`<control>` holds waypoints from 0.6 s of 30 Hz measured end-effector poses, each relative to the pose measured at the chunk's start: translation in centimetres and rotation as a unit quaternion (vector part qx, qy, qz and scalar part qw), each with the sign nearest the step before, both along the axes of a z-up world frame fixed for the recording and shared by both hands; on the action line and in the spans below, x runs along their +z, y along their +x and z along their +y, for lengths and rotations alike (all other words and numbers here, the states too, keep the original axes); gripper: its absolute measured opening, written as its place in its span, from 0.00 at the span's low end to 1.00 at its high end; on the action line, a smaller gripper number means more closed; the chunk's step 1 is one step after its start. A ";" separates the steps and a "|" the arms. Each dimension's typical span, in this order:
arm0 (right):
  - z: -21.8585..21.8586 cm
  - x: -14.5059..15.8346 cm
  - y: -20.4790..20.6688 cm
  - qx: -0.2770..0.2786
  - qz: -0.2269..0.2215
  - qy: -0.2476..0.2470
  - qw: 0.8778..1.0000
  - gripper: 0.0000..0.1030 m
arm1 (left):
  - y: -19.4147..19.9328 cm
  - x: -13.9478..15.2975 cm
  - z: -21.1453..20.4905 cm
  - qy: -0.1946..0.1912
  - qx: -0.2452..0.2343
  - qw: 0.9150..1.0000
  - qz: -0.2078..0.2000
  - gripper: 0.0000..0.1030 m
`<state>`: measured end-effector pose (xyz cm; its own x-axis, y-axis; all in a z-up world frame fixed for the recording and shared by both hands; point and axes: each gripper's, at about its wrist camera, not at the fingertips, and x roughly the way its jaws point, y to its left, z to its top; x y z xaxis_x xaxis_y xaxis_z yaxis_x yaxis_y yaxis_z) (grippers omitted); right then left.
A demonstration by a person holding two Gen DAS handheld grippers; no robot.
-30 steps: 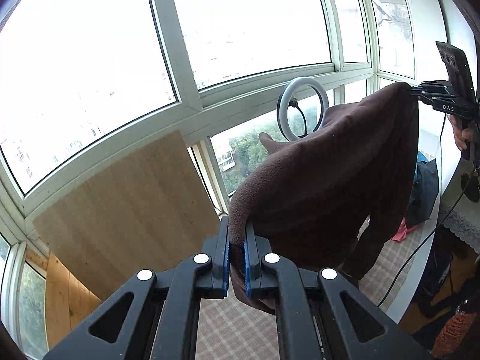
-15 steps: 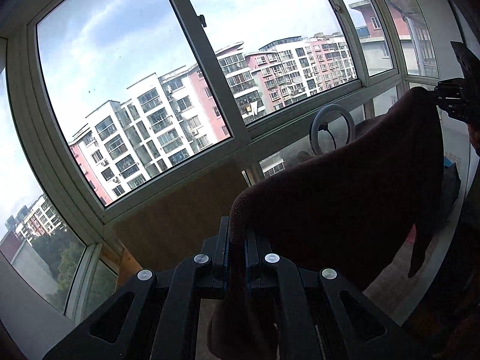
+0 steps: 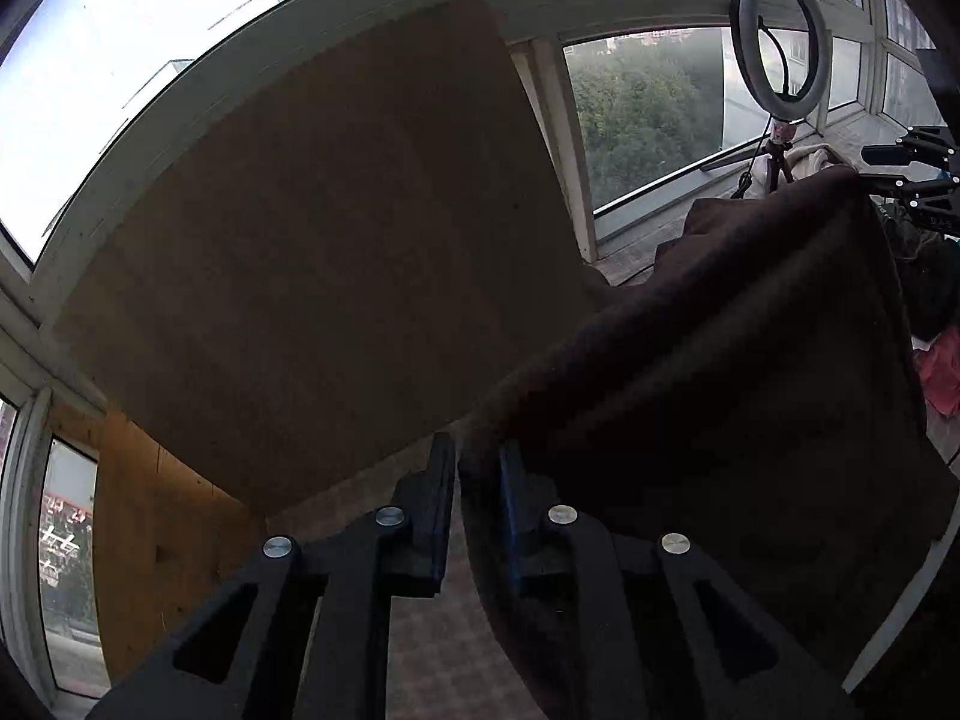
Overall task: Fold clothes
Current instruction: 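Lay the brown top flat on the blanket and open both grippers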
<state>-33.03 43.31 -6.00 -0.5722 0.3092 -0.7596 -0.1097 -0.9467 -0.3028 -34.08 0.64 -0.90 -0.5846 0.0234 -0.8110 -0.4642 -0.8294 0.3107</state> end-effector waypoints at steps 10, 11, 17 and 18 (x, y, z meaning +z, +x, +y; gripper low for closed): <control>0.9 -13.3 15.8 -0.029 -0.105 -0.127 0.986 0.59 | 13.9 -12.1 -7.8 0.044 0.017 0.988 -0.144 0.27; 1.4 -14.7 17.5 -0.048 -0.116 -0.138 0.982 0.59 | 15.3 -14.0 -8.5 0.042 0.033 0.985 -0.166 0.26; 5.4 -19.7 21.5 -0.123 -0.120 -0.237 0.956 0.59 | 19.9 -20.1 -8.3 0.126 0.087 0.958 -0.242 0.28; 5.5 -20.1 21.6 -0.118 -0.119 -0.240 0.956 0.59 | 20.2 -20.4 -7.7 0.129 0.088 0.958 -0.239 0.30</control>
